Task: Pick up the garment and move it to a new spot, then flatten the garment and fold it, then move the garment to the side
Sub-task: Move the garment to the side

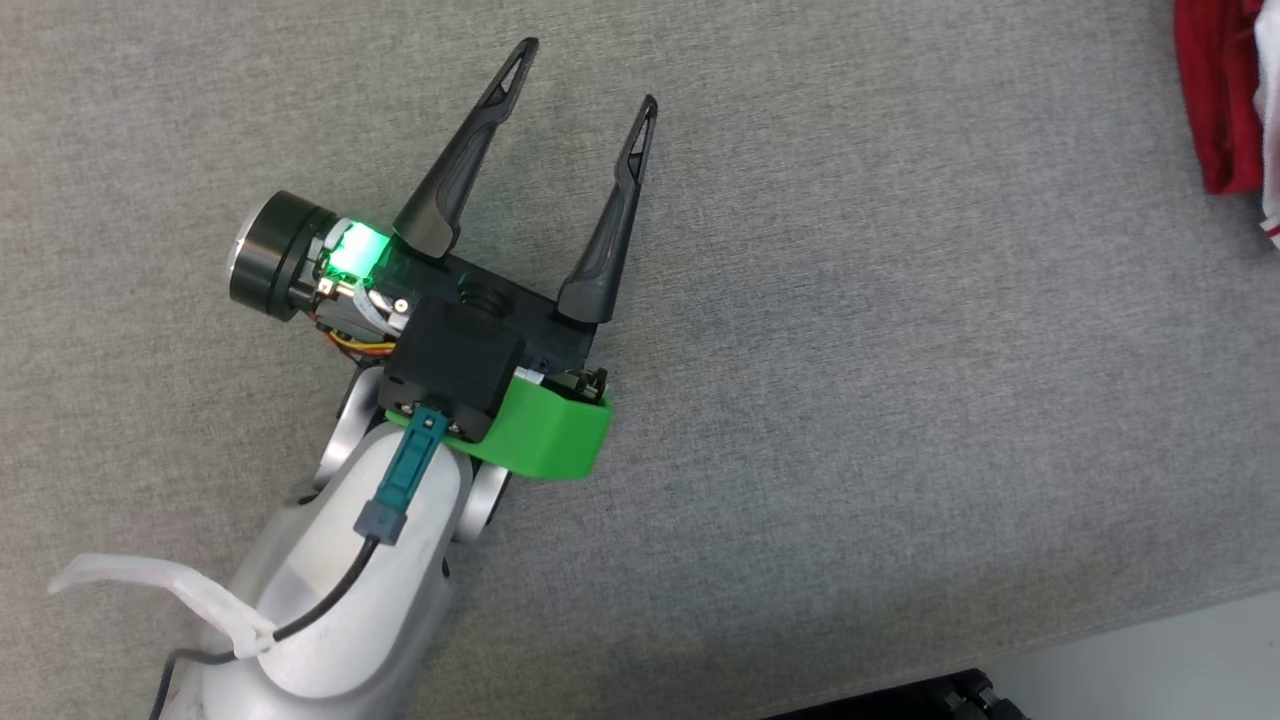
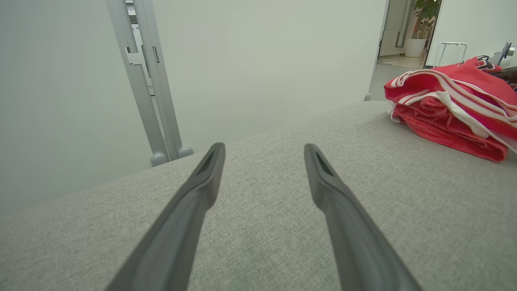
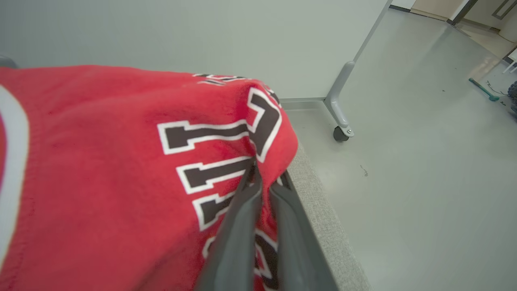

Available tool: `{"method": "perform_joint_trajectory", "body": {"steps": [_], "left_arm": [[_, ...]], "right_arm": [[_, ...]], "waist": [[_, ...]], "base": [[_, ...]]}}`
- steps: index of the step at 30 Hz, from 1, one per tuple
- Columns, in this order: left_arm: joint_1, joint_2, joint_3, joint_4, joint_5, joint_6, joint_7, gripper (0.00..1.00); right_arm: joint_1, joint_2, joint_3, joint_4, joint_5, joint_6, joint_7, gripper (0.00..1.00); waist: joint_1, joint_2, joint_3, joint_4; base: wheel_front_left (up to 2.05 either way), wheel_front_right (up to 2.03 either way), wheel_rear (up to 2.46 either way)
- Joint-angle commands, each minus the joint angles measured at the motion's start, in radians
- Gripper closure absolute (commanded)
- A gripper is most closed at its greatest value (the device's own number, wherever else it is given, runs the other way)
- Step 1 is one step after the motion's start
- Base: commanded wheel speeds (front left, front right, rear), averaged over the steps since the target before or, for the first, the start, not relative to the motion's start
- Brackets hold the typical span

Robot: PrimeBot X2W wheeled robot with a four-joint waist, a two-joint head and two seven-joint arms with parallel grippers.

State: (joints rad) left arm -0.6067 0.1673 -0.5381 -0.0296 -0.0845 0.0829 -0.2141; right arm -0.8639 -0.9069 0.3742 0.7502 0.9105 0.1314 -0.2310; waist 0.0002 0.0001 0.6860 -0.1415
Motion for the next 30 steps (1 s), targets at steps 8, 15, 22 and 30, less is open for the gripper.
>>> {"method": "perform_joint_trajectory", "body": {"steps": [8,15,22,30], "left_arm": [[0.010,0.004,-0.001,0.021,-0.008,0.007,-0.017,0.00],[0.086,0.030,0.035,0.041,-0.043,0.038,-0.023,0.00],[0.192,0.052,0.079,0.042,-0.088,0.082,-0.019,0.00],[0.300,0.057,0.116,0.017,-0.133,0.131,-0.024,0.00]], "right_arm": [[0.046,0.070,-0.110,0.027,-0.065,-0.001,-0.034,0.00],[0.289,0.240,-0.388,-0.209,-0.259,-0.001,-0.034,0.00],[0.536,0.450,-0.516,-0.502,-0.419,-0.001,-0.034,0.00],[0.733,0.610,-0.504,-0.761,-0.516,-0.001,-0.034,0.00]], "waist": [[-0.0002,-0.0001,-0.041,-0.002],[-0.0002,-0.0001,-0.150,-0.044],[-0.0002,-0.0001,-0.249,-0.060],[-0.0002,-0.0001,-0.336,-0.014]], "base": [[0.00,0.00,0.00],[0.00,0.00,0.00],[0.00,0.00,0.00],[0.00,0.00,0.00]]}}
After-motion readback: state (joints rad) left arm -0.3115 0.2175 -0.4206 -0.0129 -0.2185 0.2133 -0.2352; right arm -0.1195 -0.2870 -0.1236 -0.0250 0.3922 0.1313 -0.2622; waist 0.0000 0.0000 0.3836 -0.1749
